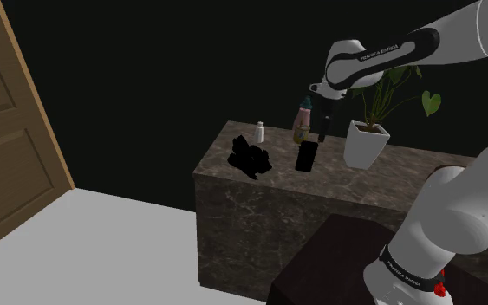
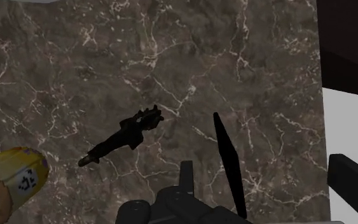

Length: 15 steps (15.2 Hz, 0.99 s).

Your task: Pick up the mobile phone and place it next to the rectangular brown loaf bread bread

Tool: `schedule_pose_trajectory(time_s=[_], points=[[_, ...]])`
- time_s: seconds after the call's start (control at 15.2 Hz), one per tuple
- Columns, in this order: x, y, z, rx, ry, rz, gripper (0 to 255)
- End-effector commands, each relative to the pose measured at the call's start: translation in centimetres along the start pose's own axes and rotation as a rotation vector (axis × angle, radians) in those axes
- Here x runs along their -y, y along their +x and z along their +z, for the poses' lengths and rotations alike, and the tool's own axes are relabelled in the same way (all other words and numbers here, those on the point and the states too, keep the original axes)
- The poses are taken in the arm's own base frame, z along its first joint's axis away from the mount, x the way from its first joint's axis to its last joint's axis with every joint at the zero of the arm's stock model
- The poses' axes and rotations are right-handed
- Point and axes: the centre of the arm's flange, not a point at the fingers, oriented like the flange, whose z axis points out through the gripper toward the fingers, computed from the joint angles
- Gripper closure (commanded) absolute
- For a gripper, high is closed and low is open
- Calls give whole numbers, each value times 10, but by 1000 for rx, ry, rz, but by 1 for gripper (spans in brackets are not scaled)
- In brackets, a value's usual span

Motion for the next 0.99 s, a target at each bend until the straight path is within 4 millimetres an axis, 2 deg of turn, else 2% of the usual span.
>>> schedule_pose_trajectory(time_s=[0.0,0.46,0.92], points=[[-12,1,12,6,7,-31,0],[-11,1,52,6,7,-31,0],[-11,1,52,6,7,-31,0]])
